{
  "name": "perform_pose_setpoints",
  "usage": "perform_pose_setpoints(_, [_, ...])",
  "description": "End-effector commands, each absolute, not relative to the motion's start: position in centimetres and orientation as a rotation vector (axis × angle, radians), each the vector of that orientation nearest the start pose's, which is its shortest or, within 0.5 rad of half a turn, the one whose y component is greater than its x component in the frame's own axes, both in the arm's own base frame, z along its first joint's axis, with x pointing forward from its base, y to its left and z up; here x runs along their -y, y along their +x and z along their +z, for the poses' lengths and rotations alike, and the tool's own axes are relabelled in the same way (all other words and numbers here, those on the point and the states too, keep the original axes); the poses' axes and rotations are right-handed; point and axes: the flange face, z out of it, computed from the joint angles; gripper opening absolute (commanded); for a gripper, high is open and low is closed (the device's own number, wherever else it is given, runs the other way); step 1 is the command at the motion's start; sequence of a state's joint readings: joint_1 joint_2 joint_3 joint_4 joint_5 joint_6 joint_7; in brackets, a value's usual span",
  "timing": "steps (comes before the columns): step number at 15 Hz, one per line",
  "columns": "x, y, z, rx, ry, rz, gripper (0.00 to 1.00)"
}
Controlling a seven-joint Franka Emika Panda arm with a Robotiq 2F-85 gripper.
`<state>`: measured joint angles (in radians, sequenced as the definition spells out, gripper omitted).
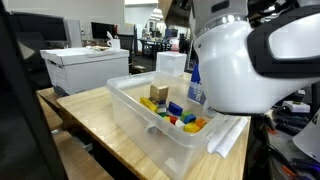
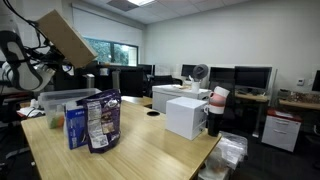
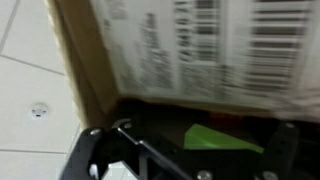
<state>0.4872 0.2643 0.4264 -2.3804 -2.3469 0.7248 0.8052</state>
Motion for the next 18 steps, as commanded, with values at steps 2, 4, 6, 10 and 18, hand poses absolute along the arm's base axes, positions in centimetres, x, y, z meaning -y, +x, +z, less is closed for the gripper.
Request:
perform_pose_setpoints(2, [-31.9,39.2,39.2,-0.153,0.540,1.145,1.00])
perform_pose_setpoints(4, [-31.9,39.4,39.2,-0.136,0.543,1.159,1.00])
perform_pose_setpoints(6, [-31.9,39.5,39.3,-0.114,0.541,1.188,1.00])
perform_pose_setpoints(10, [-31.9,39.7,39.3,-0.091,0.512,1.275,1.00])
perform_pose_setpoints(18, [-31.4,41.4,40.0,-0.033,0.463,1.384,1.00])
